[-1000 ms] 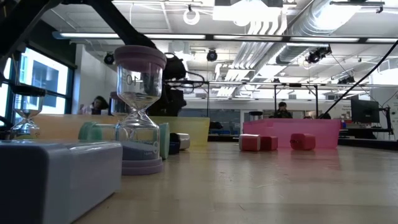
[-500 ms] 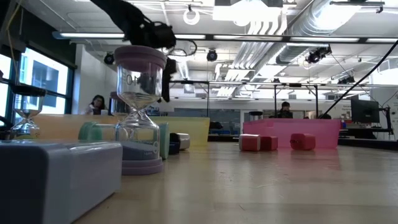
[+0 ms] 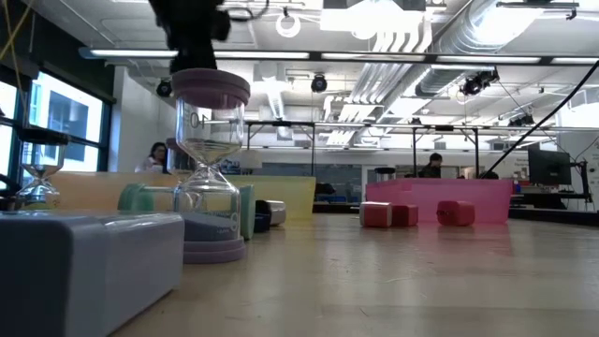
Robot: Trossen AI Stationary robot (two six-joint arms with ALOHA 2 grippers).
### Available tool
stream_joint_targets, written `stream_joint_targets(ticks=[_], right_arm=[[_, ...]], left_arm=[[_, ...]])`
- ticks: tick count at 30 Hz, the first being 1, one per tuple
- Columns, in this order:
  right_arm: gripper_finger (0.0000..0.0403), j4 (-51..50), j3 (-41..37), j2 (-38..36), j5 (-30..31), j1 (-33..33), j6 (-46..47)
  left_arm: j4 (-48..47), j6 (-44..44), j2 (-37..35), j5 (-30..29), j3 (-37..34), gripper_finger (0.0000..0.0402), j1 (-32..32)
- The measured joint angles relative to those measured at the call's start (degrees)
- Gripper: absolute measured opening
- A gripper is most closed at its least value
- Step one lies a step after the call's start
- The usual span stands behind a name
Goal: Pick & Place Office items
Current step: Put the orange sand timer into the pink bin
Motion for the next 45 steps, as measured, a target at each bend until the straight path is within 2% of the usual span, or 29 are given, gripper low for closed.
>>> stream_joint_targets(ticks=[3, 9, 18, 23, 28, 36, 42, 45], right_arm=[[0.0311, -0.4, 0.0, 0.0, 0.0, 0.0, 0.0], [0.0311, -2.7, 0.0, 0.0, -1.2, 0.0, -0.1], [0.0311, -10.6, 0.0, -0.1, -13.2, 0.0, 0.4], [0.0311, -11.3, 0.0, -0.6, -16.7, 0.0, 1.2], [0.0311, -13.7, 0.0, -0.5, -25.4, 0.0, 5.2], [0.0311, -27.3, 5.4, -1.4, -41.8, 1.1, 15.0], [0.0311, -32.1, 9.0, -1.2, -54.8, 3.9, 21.4], [0.0311, -37.3, 9.0, -1.1, -57.7, 5.5, 27.6]], left_arm=[[-2.7, -1.6, -3.6, 3.9, 0.0, 0.0250, -2.5], [-5.6, -2.6, -7.6, 4.0, 0.0, 0.0250, -8.6], [-5.9, -7.4, -8.1, 4.0, 0.0, 0.0250, -19.0], [-5.9, -11.2, -8.1, 3.1, 0.0, 0.0250, -23.8], [-5.9, -15.0, -8.1, -0.7, 0.0, 0.0250, -28.5], [-5.2, -21.3, -7.9, -2.4, 0.0, 0.0250, -35.8], [-4.8, -26.1, -7.5, -8.8, 0.0, 0.0250, -41.3], [-4.8, -28.3, -7.0, -10.3, 0.0, 0.0250, -43.7]])
